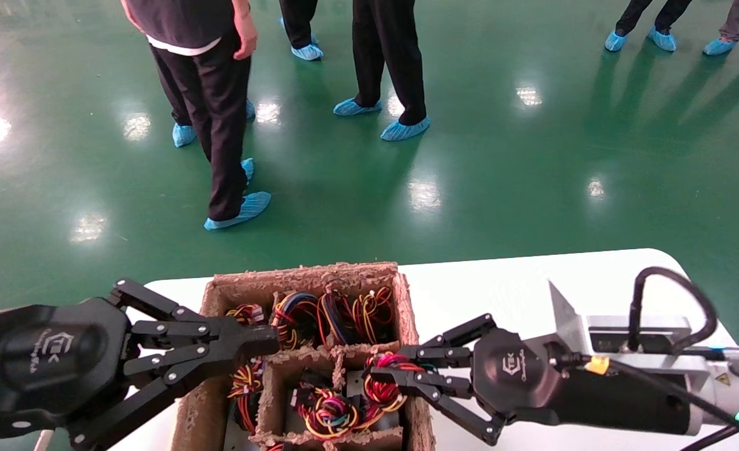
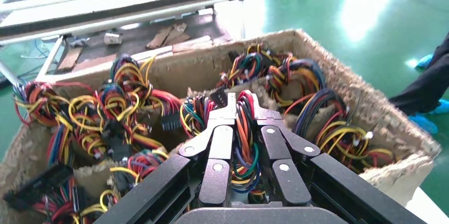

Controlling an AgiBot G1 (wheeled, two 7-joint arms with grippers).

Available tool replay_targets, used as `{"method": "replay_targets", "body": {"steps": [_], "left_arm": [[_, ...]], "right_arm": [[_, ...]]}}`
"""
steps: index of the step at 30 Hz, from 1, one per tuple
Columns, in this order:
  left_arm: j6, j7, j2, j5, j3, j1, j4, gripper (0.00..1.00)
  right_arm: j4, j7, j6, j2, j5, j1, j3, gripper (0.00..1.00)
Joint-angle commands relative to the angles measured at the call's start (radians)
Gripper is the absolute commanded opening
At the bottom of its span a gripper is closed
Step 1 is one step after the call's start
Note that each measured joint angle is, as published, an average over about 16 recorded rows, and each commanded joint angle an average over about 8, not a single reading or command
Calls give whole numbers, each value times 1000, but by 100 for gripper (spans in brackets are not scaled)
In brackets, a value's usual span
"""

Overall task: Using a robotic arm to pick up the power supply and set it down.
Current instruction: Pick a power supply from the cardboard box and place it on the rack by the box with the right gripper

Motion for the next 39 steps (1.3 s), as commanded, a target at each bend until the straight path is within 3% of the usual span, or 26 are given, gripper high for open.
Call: {"method": "replay_targets", "body": {"steps": [1,16,39], "left_arm": [[0,0,0,0,0,0,0,0],[0,0,0,0,0,0,0,0],[0,0,0,0,0,0,0,0]], "right_arm": [[2,6,-3,2,11,4,5,0],[48,92,12,12,65,141,49,0],[52,161,97,-25,11,468,85,0]]}}
